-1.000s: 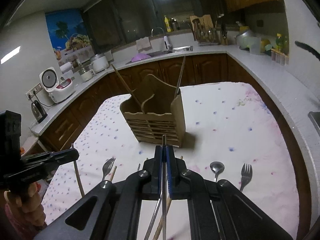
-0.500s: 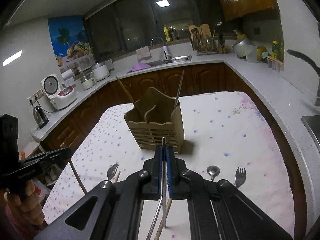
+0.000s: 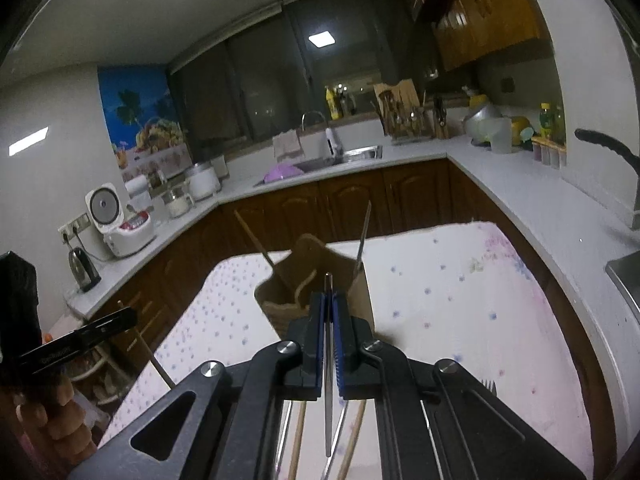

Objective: Organize utensils
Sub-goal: 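Carry both chopsticks over the wooden holder and lower them in, then open both tools to release the chopsticks into the holder, then withdraw both open tools back over the remaining utensils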

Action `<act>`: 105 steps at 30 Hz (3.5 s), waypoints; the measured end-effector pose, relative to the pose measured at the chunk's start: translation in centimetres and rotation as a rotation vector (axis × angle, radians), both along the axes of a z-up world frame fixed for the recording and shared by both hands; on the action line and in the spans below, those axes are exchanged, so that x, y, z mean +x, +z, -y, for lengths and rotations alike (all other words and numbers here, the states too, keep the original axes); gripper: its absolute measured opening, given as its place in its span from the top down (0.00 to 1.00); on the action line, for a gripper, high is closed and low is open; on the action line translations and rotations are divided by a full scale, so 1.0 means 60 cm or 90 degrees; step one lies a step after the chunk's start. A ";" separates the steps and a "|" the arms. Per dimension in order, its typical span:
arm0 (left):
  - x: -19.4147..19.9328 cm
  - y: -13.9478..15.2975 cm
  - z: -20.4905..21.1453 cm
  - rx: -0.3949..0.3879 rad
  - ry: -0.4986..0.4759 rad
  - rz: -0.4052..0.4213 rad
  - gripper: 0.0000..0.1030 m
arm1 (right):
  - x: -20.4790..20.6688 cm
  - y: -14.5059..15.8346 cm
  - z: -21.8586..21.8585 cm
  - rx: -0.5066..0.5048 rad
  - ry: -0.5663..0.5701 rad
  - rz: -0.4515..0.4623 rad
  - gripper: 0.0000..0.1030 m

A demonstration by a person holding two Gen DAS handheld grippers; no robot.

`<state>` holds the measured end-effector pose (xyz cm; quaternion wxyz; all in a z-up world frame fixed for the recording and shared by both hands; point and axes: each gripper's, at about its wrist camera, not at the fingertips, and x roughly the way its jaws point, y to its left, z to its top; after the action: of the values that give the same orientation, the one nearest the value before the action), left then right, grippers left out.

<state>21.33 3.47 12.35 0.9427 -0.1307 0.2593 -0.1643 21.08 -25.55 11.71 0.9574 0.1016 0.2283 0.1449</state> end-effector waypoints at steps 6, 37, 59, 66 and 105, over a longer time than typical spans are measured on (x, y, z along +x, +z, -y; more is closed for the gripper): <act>0.038 0.045 -0.012 -0.009 0.026 0.042 0.96 | 0.040 0.032 -0.006 0.019 -0.012 0.034 0.96; 0.287 -0.024 -0.032 -0.071 0.157 0.049 0.96 | 0.243 -0.044 0.002 0.069 -0.091 0.033 0.96; 0.306 -0.071 0.021 0.016 0.107 0.022 0.94 | 0.255 -0.083 -0.003 0.049 -0.068 -0.024 0.94; 0.306 -0.072 0.020 0.015 0.101 0.015 0.94 | 0.256 -0.083 -0.001 0.052 -0.064 -0.031 0.90; 0.028 -0.145 -0.016 0.066 0.093 -0.078 0.21 | -0.012 -0.102 0.023 0.052 -0.003 -0.042 0.03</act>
<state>22.99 4.44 3.66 0.9399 -0.1106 0.3146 -0.0730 20.35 -26.91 5.58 0.9448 0.1459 0.2532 0.1484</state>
